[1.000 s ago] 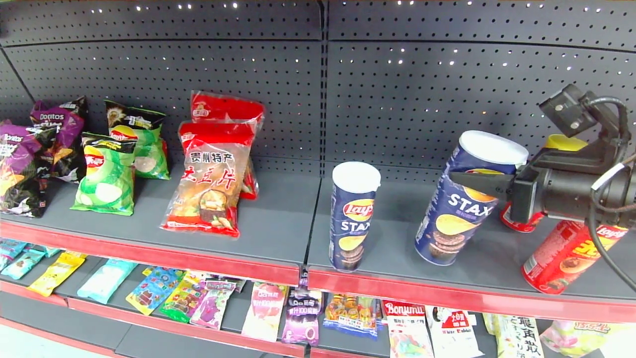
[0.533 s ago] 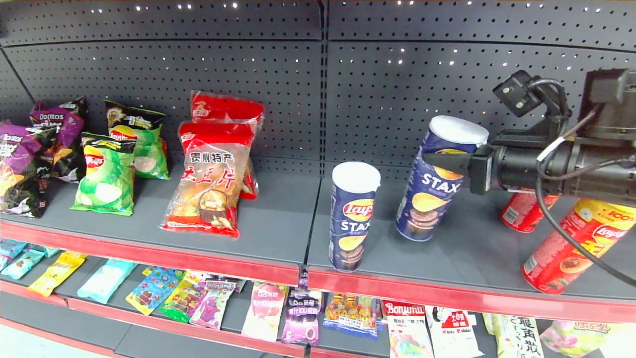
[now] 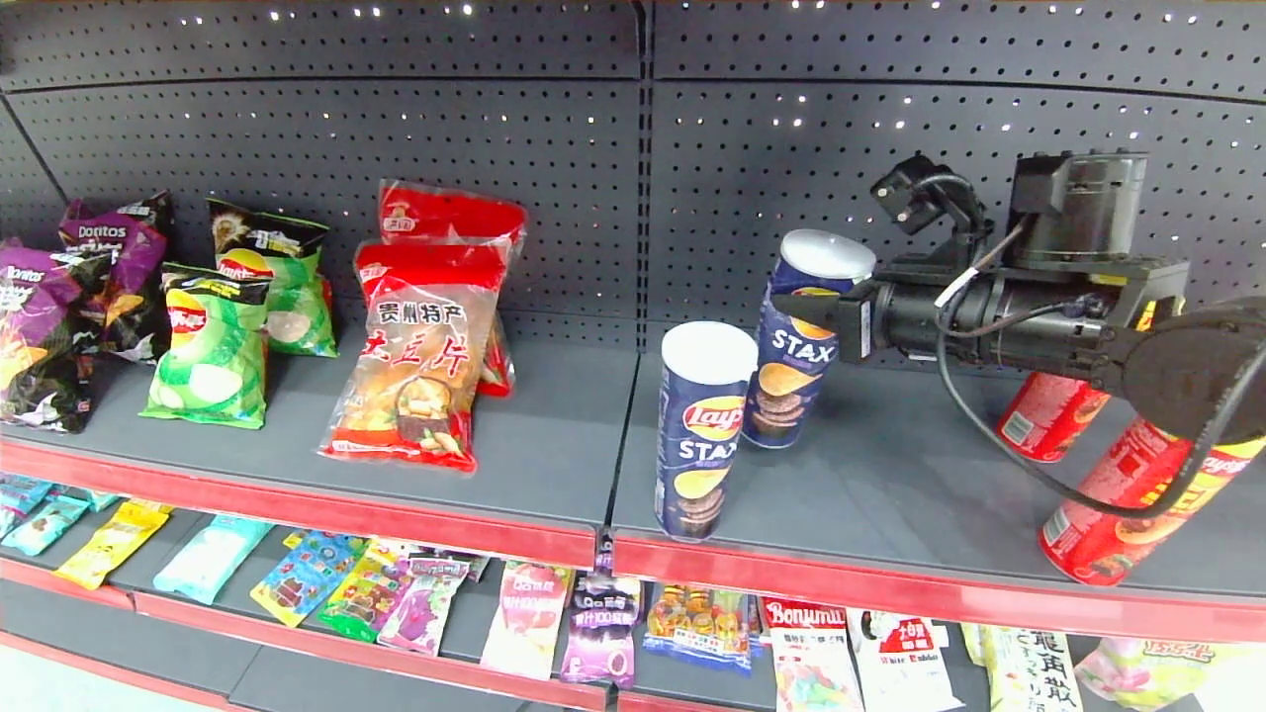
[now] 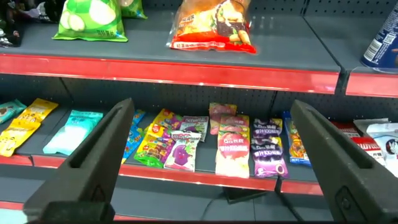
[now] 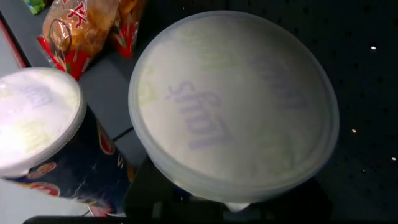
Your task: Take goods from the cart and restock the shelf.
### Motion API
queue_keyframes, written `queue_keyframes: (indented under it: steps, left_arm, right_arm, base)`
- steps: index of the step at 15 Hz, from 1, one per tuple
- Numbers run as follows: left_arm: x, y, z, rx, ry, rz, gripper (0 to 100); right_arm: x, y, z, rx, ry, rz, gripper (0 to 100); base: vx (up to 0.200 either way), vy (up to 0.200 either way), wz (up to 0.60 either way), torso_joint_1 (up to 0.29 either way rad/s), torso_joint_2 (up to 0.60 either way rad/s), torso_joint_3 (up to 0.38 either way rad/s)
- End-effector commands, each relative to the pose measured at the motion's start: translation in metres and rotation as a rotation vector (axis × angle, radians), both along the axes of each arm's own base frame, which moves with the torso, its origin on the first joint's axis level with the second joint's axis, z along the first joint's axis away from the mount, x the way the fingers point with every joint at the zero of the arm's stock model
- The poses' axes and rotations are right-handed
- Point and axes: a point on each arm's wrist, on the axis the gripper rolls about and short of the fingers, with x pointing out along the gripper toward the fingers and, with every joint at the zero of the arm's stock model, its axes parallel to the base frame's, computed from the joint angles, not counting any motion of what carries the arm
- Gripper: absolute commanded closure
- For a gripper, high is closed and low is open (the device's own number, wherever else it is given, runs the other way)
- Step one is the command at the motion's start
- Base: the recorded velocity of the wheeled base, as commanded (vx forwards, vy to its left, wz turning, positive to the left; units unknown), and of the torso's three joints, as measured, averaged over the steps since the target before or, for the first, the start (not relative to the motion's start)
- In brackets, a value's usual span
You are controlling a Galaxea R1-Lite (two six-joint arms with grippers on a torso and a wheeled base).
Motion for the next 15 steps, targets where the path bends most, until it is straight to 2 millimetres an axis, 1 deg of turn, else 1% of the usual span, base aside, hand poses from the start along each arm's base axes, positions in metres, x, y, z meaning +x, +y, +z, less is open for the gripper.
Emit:
queue_keyframes:
  steps: [1,2,6,15]
  left_arm:
    - [0.000,0.000,0.000,0.000,0.000,0.000,0]
    - [0.000,0.000,0.000,0.000,0.000,0.000,0]
    - [0.000,0.000,0.000,0.000,0.000,0.000,0]
    - [0.000,0.000,0.000,0.000,0.000,0.000,0]
  right_arm:
    - [0.018,0.009,-0.007,-0.002,0.005,0.006,100]
    - [0.020,0.010,-0.007,-0.002,0.005,0.006,100]
    - [0.033,0.015,-0.020,-0.028,0.020,0.012,100]
    - [0.054,0.024,-0.032,-0.030,0.030,0.020,100]
  base:
    - [0.000,0.000,0.00,0.000,0.00,0.000]
    - [0.000,0.000,0.00,0.000,0.00,0.000]
    - [0.000,0.000,0.00,0.000,0.00,0.000]
    - [0.000,0.000,0.00,0.000,0.00,0.000]
